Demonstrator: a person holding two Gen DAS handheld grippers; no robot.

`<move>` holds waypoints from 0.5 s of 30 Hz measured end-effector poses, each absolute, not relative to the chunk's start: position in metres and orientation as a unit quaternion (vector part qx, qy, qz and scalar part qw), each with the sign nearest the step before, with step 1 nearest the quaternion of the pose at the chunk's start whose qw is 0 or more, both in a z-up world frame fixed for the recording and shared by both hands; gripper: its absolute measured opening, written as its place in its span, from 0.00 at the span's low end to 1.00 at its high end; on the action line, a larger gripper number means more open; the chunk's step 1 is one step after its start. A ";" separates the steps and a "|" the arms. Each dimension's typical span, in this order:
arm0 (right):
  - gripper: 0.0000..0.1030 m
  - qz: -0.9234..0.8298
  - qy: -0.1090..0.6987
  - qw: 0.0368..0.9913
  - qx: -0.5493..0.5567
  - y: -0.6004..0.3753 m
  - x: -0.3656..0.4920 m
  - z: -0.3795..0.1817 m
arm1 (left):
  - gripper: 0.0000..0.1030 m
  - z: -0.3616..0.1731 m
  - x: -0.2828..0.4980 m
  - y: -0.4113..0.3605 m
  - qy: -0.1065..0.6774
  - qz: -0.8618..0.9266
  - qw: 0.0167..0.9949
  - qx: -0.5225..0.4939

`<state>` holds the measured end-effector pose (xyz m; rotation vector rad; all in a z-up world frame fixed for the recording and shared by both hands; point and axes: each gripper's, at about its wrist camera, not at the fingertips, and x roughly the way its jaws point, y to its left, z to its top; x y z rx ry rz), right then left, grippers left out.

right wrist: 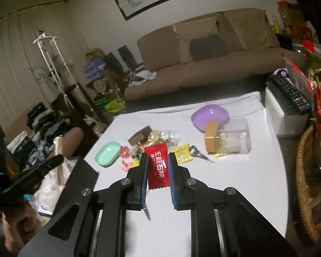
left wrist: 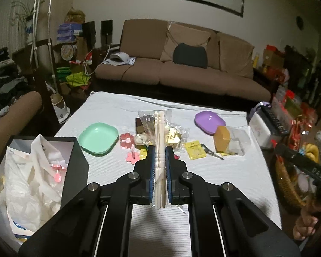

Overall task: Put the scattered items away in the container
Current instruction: 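Carry the sticks with the left tool while the right tool carries the candy to the box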

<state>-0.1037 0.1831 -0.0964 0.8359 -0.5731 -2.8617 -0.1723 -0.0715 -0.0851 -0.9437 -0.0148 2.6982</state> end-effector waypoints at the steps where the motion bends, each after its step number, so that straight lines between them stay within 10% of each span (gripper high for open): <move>1: 0.16 -0.941 -0.187 0.055 0.275 0.180 -0.104 -0.096 | 0.08 -0.087 -0.174 -0.073 -0.006 0.934 0.138 -0.330; 15: 0.16 -0.936 -0.171 0.088 0.293 0.169 -0.117 -0.106 | 0.08 -0.070 -0.167 -0.069 0.041 0.944 0.112 -0.307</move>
